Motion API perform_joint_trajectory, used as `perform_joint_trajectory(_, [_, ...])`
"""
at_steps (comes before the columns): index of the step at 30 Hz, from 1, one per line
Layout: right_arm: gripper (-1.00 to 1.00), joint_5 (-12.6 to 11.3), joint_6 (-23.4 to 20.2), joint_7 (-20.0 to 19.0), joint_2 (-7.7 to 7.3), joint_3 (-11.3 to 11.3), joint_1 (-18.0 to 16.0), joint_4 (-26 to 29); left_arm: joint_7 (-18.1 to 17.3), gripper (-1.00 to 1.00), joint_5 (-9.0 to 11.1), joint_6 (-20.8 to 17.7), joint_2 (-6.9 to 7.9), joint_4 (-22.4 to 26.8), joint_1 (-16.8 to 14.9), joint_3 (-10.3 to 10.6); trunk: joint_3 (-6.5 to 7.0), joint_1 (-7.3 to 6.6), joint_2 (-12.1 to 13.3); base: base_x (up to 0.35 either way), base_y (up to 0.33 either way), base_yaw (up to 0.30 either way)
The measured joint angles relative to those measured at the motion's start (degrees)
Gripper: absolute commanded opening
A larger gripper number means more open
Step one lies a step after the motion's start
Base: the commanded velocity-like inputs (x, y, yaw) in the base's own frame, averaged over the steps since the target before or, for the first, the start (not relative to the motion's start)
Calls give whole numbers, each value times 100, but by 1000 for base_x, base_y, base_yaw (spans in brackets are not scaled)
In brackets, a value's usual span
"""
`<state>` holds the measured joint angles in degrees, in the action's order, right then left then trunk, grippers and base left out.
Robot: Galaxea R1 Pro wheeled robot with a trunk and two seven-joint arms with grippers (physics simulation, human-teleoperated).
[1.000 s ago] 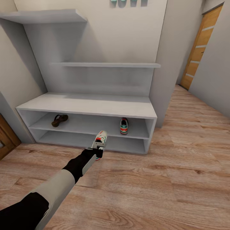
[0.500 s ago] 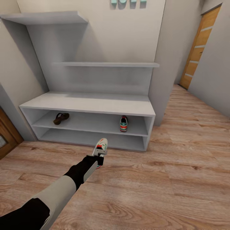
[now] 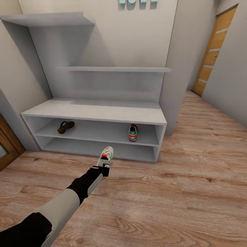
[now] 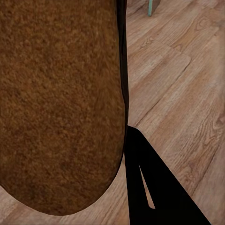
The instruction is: Pick up the two gym shoes and the two sandals from the corridor floor and place them onto the hallstand (shoe rack) in the corridor, making sure they are on the rack and not on the floor. Arrange them so the two gym shoes are next to each other and the two sandals are next to each other.
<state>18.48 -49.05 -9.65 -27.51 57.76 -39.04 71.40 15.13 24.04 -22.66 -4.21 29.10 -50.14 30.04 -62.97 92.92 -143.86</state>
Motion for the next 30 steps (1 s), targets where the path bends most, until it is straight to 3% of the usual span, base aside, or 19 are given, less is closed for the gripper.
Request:
perform_joint_trajectory(1, [-100,0,0,0,0,0,0,0,-1,-100,-2,32,1,-2,0,-3,0,0,0,0,0,0])
perform_joint_trajectory(3, [-100,-2,0,0,0,0,-1,0,-3,-100,-42,1671,1,54,-3,-9,1,-1,-1,0,0,0])
perform_joint_trajectory(6, [-100,-1,0,0,0,0,0,0,-9,-100,18,2094,1,-11,1,1,0,0,0,0,0,0])
perform_joint_trajectory(9, [-100,0,0,0,0,0,0,-1,-9,-100,13,2261,-4,-12,2,13,0,0,0,0,0,0])
perform_joint_trajectory(16, [-100,3,0,0,-1,5,2,0,-884,-100,22,2411,-14,-246,2,-4,-1,0,0,0,0,0])
perform_joint_trajectory(19, [-100,1,0,0,-2,8,0,0,-1087,-100,24,2441,-15,-415,2,-18,-1,0,0,0,0,0])
perform_joint_trajectory(30, [-100,0,0,0,-2,17,0,0,-1126,-100,21,2421,16,-499,1,-30,0,0,0,0,0,0])
